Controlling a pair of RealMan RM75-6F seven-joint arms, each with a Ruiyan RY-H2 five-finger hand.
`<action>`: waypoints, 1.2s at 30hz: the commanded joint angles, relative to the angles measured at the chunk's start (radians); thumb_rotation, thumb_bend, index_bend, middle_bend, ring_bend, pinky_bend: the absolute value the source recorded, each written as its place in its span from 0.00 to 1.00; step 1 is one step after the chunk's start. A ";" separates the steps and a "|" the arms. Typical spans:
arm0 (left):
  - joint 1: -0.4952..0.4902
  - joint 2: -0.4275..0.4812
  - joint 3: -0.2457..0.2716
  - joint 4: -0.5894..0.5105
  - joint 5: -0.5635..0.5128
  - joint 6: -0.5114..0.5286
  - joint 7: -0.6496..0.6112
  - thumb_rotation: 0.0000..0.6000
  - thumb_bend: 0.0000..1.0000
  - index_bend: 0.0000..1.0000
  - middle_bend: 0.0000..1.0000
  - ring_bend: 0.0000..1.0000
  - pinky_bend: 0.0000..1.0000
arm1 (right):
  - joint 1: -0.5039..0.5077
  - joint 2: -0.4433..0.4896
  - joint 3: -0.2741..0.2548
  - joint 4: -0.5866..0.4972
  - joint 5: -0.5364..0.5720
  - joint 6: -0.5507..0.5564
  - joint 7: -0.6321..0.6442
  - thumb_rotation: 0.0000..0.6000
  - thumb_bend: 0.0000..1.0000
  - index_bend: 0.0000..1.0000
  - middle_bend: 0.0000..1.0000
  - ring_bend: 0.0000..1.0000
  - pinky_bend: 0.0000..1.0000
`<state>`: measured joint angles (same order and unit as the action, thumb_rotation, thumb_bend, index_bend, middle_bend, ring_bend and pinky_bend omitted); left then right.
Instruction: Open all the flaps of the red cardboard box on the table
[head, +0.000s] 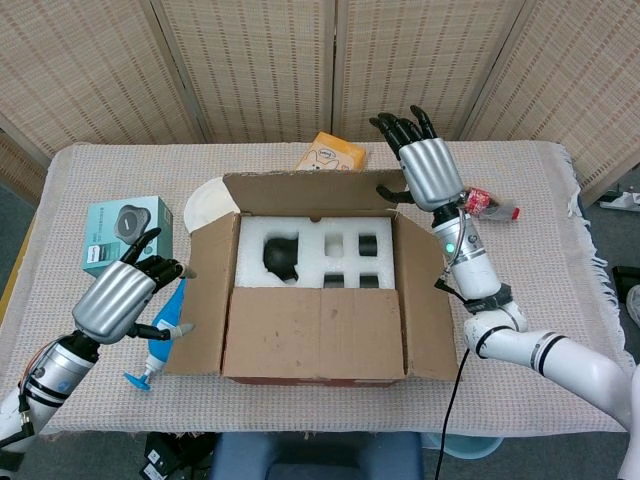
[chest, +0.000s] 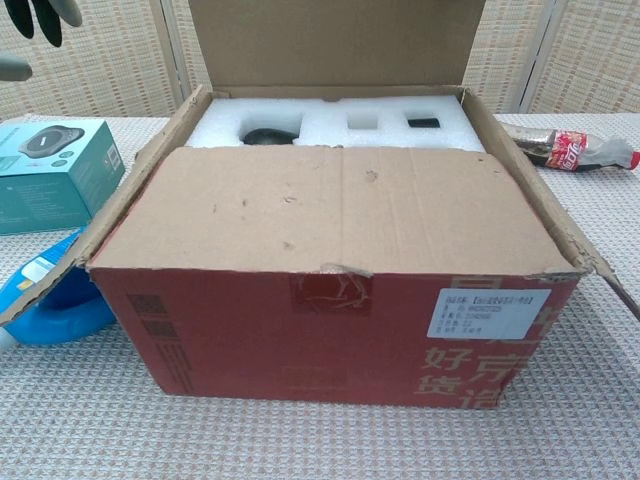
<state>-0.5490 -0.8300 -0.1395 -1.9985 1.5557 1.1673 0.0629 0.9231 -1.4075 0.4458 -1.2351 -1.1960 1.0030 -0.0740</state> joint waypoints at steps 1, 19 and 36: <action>0.000 0.001 0.000 0.000 -0.002 -0.004 0.000 0.58 0.22 0.36 0.42 0.41 0.00 | 0.040 -0.042 0.016 0.096 0.053 -0.038 -0.014 1.00 0.20 0.11 0.16 0.18 0.00; 0.008 0.002 0.001 0.000 -0.027 -0.020 0.002 0.58 0.22 0.36 0.42 0.41 0.00 | -0.073 0.199 -0.072 -0.213 -0.056 -0.048 0.145 1.00 0.20 0.11 0.16 0.17 0.00; 0.023 -0.002 0.000 -0.014 -0.011 0.002 -0.006 0.58 0.22 0.37 0.42 0.40 0.00 | -0.176 0.540 -0.241 -0.631 -0.298 -0.242 0.527 0.82 0.12 0.11 0.19 0.14 0.00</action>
<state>-0.5264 -0.8318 -0.1397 -2.0120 1.5449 1.1691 0.0575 0.7450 -0.8862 0.2245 -1.8467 -1.4660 0.7894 0.4188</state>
